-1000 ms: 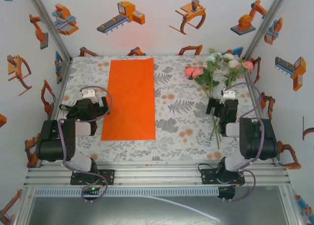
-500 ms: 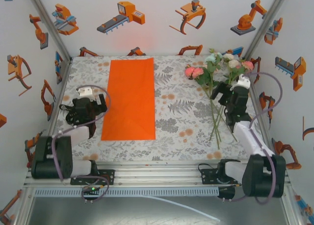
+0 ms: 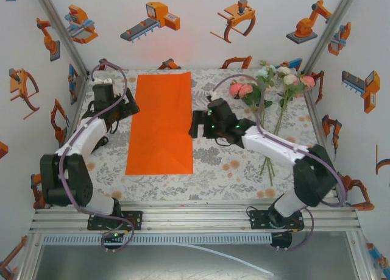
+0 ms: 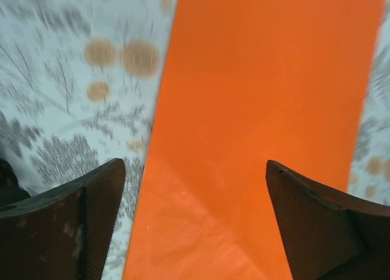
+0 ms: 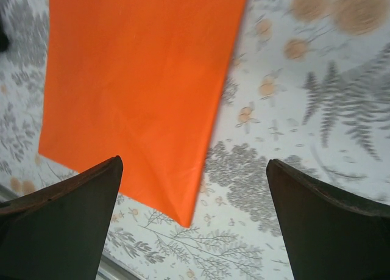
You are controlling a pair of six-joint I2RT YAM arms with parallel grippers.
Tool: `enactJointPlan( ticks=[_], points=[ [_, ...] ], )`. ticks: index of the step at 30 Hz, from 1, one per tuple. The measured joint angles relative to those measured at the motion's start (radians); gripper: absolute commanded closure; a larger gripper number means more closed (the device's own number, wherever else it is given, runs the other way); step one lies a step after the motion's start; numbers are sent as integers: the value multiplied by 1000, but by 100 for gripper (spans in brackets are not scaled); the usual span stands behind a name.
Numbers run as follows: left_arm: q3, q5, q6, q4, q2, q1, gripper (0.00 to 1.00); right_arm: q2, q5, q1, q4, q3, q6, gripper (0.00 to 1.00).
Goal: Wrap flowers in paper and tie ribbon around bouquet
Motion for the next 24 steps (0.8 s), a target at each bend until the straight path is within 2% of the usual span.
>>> enactJointPlan(
  ticks=[3,5,7,8,12,19,24],
  points=[
    [17,29,5,-69,104,18,32,103,0,26,2,35,8,10],
    [42,49,15,-100,164,26,35,149,4,26,4,44,8,18],
    [80,69,26,-122,217,32,38,181,10,24,4,45,5,33],
    [99,79,29,-128,240,32,40,195,10,23,5,45,2,36],
    [140,102,38,-133,294,31,41,238,8,23,17,50,-2,40],
    [164,105,46,-150,338,31,41,292,-6,23,40,58,-8,56],
    [208,110,49,-169,360,31,46,314,-6,23,51,66,-8,62]
  ],
)
